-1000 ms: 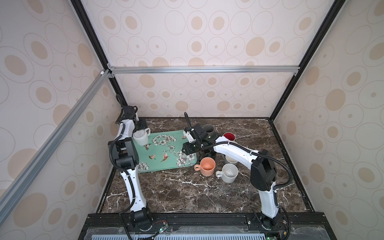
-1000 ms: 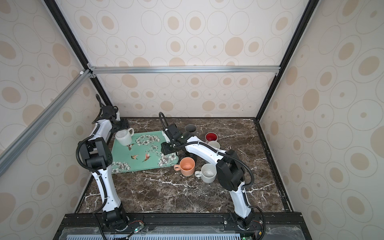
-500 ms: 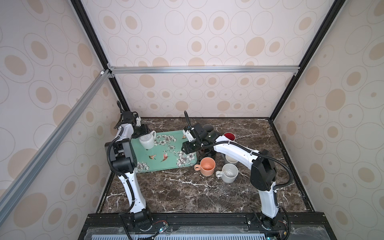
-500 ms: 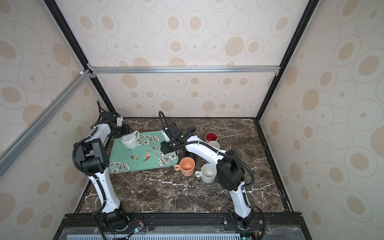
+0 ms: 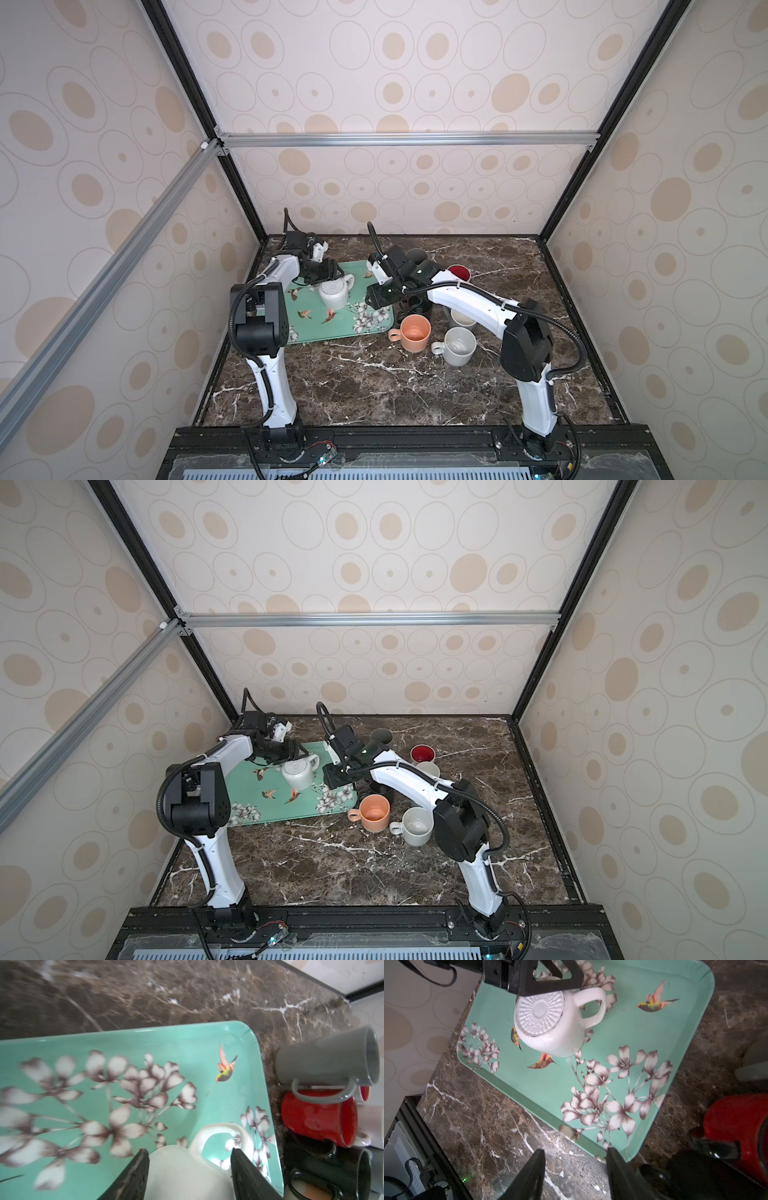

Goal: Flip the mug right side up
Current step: 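Lower both grippers toward the upside-down small white mug on the tray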

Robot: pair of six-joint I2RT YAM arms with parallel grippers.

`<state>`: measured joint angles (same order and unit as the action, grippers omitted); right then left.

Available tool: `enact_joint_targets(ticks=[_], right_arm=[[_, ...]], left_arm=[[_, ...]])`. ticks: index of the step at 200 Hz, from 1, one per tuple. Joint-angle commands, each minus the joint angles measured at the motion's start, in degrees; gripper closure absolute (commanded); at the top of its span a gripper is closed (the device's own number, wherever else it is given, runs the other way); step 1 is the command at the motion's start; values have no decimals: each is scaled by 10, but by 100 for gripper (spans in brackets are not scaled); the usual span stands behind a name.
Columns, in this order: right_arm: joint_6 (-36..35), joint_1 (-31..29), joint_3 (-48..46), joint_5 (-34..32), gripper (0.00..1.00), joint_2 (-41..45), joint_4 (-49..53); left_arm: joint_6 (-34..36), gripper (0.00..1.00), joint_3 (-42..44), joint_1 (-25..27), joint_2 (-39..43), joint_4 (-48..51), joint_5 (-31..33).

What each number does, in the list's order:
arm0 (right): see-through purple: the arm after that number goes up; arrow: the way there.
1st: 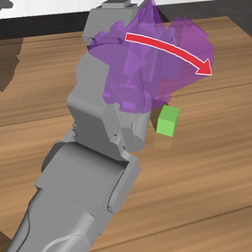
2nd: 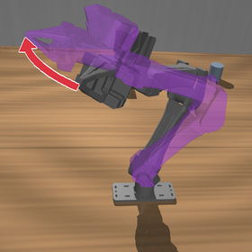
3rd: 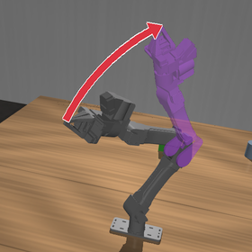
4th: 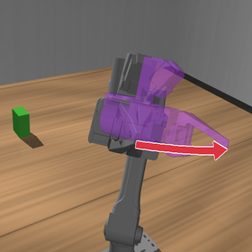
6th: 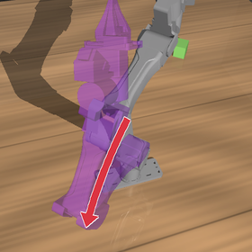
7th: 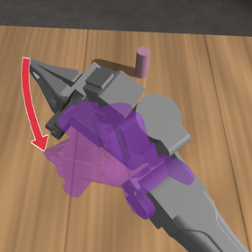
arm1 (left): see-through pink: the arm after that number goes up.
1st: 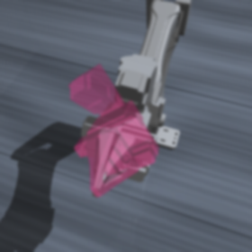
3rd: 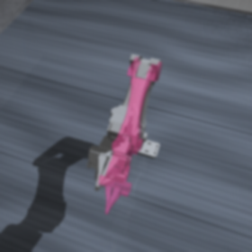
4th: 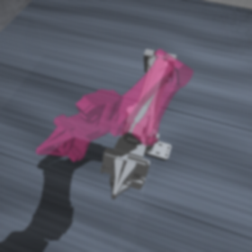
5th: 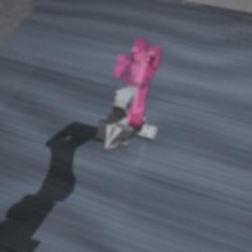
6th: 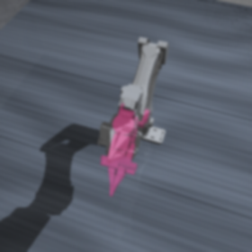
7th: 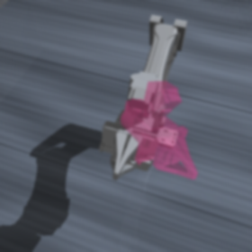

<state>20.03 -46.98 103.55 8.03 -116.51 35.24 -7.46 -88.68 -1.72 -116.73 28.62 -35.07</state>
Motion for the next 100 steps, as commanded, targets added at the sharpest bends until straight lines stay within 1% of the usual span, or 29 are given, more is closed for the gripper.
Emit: enact_joint_targets(ticks=[1, 29, 47, 74, 100], right_arm=[[-12, -4, -23, -20, 48, 32, -6], [-28, 2, -12, -34, 48, 20, 0], [-29, 13, 12, -32, 48, 0, -2], [-33, 28, 73, -33, 49, -46, 4], [-40, 37, 149, -36, 49, -109, 8]], left_arm=[[23, 37, 6, 19, 21, -3, -28], [40, 37, 16, 46, 35, 0, -33], [38, 37, 28, 48, 54, -5, -17], [28, 34, 57, 40, 99, -30, 11], [-3, 34, 94, 17, 148, -69, 8]])
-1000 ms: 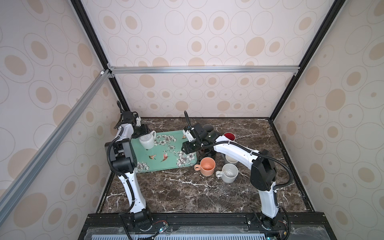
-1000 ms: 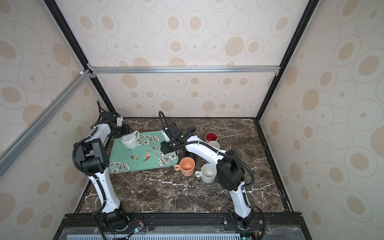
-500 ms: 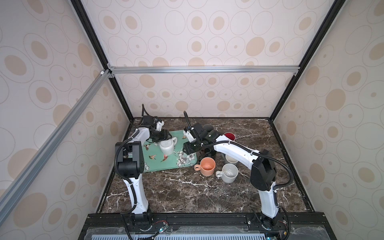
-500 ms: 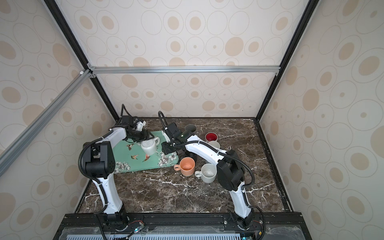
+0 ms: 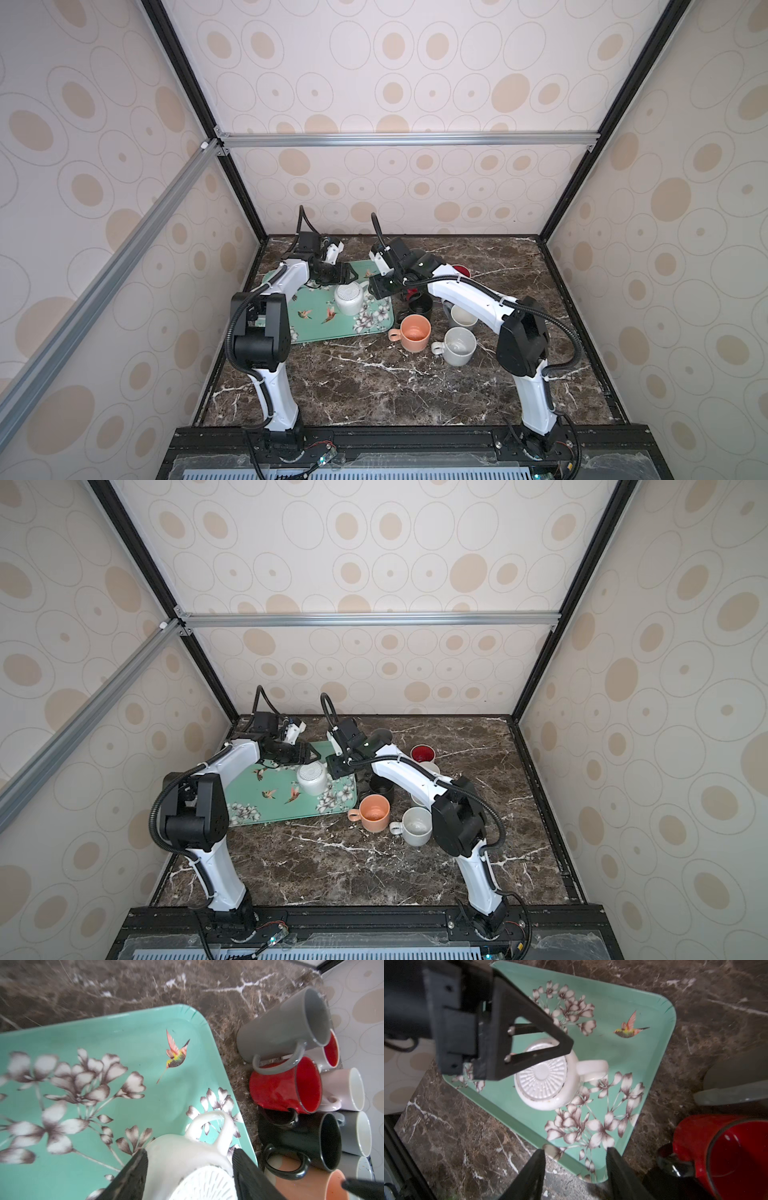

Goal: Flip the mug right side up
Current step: 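Lower both grippers toward the upside-down small white mug on the tray, then close the right gripper on the white mug's handle while the left gripper steadies it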

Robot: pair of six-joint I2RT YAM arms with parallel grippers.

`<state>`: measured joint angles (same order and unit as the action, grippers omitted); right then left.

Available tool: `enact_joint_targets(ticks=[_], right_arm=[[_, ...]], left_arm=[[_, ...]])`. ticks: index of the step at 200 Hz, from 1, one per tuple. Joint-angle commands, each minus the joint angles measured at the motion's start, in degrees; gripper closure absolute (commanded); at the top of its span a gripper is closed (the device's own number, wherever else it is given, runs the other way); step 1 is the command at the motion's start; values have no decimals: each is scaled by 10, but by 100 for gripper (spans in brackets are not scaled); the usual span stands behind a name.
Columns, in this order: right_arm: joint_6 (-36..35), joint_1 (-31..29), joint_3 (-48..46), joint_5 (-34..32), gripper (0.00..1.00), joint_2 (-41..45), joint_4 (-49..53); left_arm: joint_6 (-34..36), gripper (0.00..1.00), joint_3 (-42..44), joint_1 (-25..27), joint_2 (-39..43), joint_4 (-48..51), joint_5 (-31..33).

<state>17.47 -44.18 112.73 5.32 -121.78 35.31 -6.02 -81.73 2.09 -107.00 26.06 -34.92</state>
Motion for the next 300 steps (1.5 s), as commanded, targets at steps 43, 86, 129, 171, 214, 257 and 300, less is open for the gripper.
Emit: enact_joint_targets(ticks=[43, 86, 129, 171, 214, 257, 300], right_arm=[[-33, 12, 265, -4, 49, -203, 47], [-37, 14, 335, 13, 52, -268, 35], [-30, 14, 251, 22, 56, -223, 28], [-30, 5, 82, 5, 59, -128, -19], [-8, -13, -6, -13, 61, -63, -39], [7, -40, -50, -16, 62, -39, -52], [14, -62, -81, -21, 63, -16, -48]], left_arm=[[-78, 36, 159, -55, 155, -126, -2], [-124, 40, 310, -60, 264, -172, -1], [-172, 46, 403, -60, 328, -208, -16], [-274, 53, 489, -60, 364, -329, -56], [-355, 57, 527, -59, 351, -442, -99], [-386, 58, 509, -59, 315, -490, -113], [-409, 58, 496, -58, 275, -538, -115]])
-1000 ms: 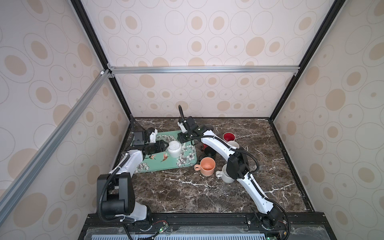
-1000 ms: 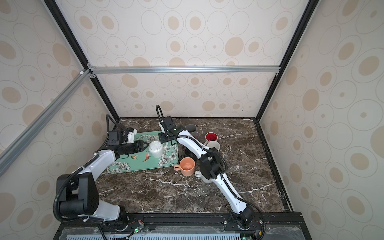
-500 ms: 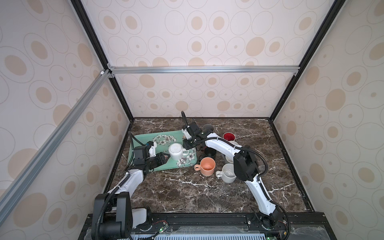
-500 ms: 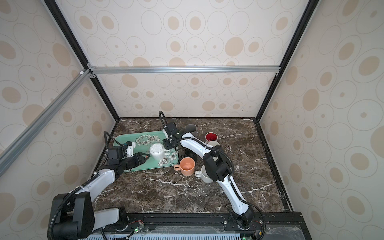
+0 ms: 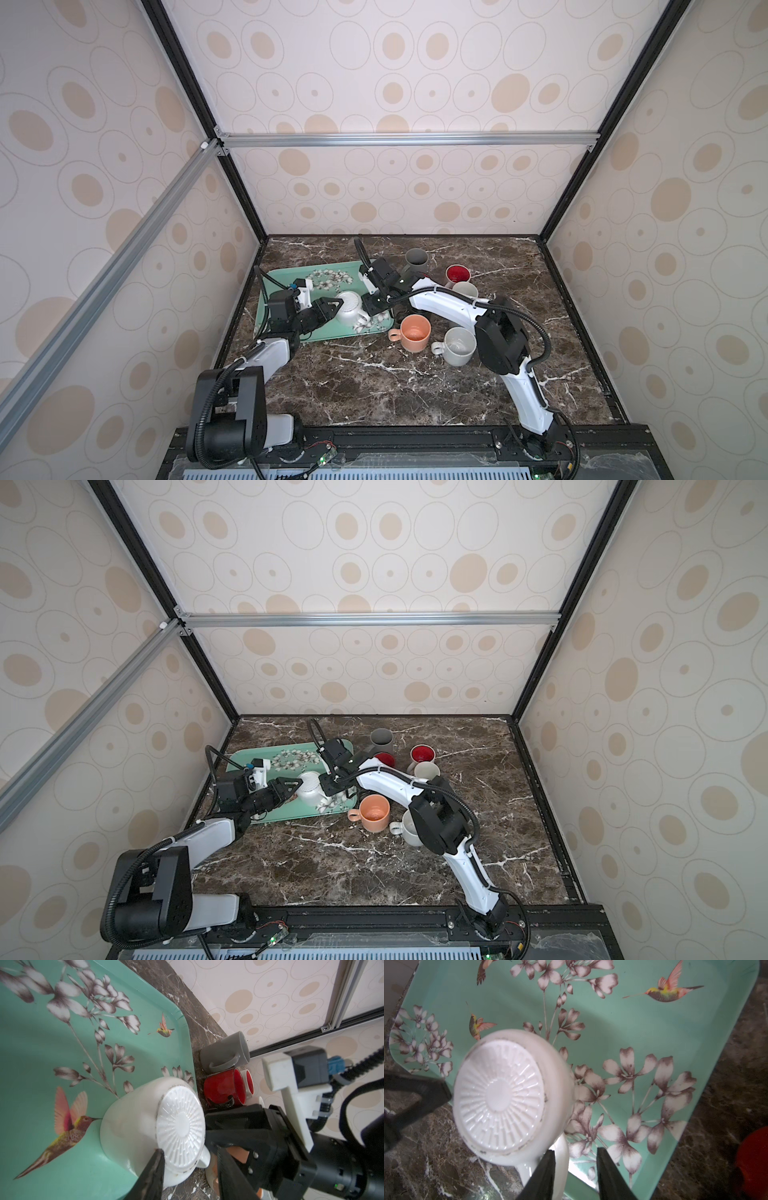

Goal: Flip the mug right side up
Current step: 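Close the right gripper on the white mug's handle while the left gripper steadies it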

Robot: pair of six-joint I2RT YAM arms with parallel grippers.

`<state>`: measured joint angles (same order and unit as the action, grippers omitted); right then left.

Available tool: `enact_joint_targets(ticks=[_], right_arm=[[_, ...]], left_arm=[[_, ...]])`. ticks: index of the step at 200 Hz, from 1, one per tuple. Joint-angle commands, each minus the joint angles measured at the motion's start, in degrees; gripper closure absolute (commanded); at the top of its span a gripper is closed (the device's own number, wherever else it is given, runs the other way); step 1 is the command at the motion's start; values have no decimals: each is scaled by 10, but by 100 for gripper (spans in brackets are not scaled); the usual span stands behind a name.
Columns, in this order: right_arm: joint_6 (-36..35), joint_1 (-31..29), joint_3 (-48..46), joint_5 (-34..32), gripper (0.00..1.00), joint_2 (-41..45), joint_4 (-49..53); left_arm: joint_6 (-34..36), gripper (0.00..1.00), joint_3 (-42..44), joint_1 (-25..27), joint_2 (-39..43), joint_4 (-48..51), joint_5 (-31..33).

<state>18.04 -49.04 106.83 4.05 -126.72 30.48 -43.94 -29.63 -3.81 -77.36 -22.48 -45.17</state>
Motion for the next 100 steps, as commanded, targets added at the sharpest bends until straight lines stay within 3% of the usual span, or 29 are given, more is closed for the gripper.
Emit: enact_joint_targets(ticks=[1, 45, 100], right_arm=[[8, -14, -23, -8, 63, 34, 0], [18, -18, -51, -20, 62, 67, -3], [9, -60, -43, -124, 51, 105, 36]], left_arm=[[-30, 58, -26, 1, -23, -53, -13], [-28, 58, -53, 1, -56, -53, -22], [26, 53, -63, -14, -3, 24, 8]])
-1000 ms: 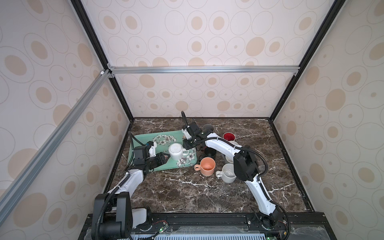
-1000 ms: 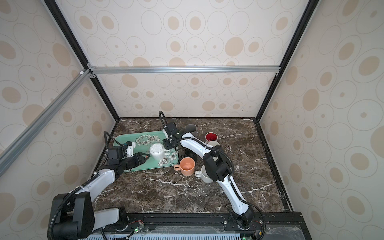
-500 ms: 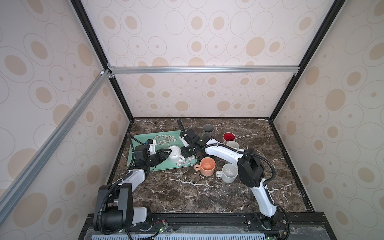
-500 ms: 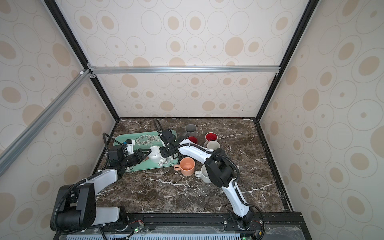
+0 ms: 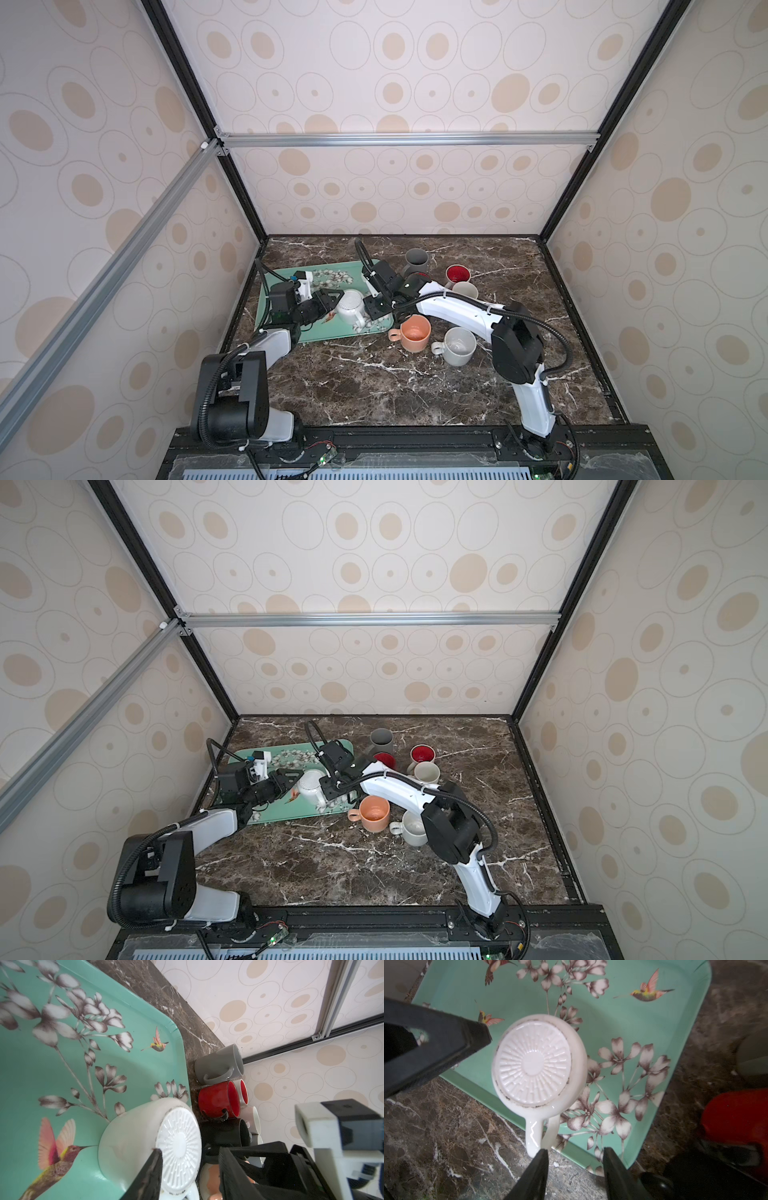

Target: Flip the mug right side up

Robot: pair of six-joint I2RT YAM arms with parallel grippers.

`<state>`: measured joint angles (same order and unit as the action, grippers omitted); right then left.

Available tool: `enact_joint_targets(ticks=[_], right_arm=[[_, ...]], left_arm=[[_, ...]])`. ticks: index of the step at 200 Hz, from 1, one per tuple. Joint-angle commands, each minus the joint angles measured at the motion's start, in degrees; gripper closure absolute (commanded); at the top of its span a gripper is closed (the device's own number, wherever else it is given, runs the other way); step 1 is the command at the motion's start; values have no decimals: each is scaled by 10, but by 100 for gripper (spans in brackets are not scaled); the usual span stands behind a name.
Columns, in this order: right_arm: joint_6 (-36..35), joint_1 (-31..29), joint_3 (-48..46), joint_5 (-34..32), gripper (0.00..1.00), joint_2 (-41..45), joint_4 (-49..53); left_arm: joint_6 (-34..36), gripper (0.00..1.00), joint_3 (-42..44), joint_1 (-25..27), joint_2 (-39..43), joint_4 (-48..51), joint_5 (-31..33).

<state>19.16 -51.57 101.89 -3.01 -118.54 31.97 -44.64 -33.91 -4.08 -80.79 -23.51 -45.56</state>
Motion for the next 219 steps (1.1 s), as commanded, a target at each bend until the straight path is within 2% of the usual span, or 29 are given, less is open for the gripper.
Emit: enact_joint_targets(ticks=[1, 29, 99, 129, 144, 189, 219], right_arm=[[-2, -36, 7, -55, 51, 22, 21], [5, -58, 34, -60, 49, -11, 31], [9, -60, 168, -68, 49, -129, 115], [10, -60, 180, -70, 49, -147, 118], [7, -59, 181, -71, 53, -152, 112], [-7, -60, 186, -77, 71, -157, 100], [-14, -58, 201, -78, 72, -167, 106]], left_arm=[[34, 53, -20, -12, 32, 35, 13], [54, 51, -14, -27, 60, 62, 20], [93, 49, 3, -43, 121, 125, 32], [100, 48, 10, -47, 133, 132, 36], [102, 48, 11, -48, 134, 132, 35], [108, 48, 14, -48, 137, 136, 35], [109, 48, 15, -48, 140, 138, 36]])
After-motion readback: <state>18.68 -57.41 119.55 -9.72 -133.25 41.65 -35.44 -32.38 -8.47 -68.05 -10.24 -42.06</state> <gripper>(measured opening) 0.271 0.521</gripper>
